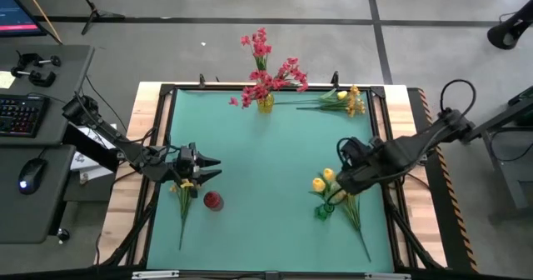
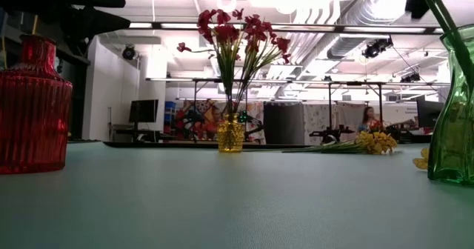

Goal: Sort flowers into vase by color
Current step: Put the yellow tulip into the green vase

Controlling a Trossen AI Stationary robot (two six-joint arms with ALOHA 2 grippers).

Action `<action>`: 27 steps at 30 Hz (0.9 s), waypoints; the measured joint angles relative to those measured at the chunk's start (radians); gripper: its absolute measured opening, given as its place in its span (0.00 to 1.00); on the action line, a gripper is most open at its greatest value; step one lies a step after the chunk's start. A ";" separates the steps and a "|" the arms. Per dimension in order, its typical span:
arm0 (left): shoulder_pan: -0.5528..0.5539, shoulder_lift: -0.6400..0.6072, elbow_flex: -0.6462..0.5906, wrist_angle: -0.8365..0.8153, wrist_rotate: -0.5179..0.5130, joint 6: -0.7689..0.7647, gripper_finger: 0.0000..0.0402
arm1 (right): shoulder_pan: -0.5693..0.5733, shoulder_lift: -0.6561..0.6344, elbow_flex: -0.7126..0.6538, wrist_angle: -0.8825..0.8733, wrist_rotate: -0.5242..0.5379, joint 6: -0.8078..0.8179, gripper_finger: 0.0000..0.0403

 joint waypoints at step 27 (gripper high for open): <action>0.000 0.000 0.000 0.007 -0.004 0.025 0.38 | -0.830 -0.018 0.282 0.237 0.583 -0.330 0.42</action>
